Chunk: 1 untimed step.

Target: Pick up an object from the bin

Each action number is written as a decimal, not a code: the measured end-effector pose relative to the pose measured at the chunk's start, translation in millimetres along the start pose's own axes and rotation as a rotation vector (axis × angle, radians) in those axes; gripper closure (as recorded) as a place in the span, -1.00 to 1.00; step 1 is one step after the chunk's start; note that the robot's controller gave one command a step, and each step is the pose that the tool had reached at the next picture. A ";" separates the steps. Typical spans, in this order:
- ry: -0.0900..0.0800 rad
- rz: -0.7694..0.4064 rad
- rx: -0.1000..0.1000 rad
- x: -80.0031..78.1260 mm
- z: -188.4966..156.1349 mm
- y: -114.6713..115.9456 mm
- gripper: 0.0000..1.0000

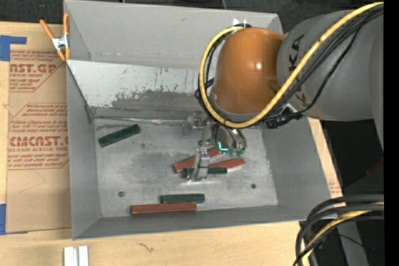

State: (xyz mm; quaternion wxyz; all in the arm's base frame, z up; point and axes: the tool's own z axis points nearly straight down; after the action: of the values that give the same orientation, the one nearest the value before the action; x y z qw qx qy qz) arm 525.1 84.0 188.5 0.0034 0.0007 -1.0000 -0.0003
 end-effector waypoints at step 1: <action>-0.008 0.001 -0.001 -1.8 -4.1 -0.5 -1.00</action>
Offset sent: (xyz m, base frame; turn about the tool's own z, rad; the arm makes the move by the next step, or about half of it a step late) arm 0.0295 -0.0760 -0.1185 0.0140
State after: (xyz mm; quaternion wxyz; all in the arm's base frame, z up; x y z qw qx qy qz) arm 526.9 83.6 192.6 -0.0006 0.0002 -1.0000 -0.0006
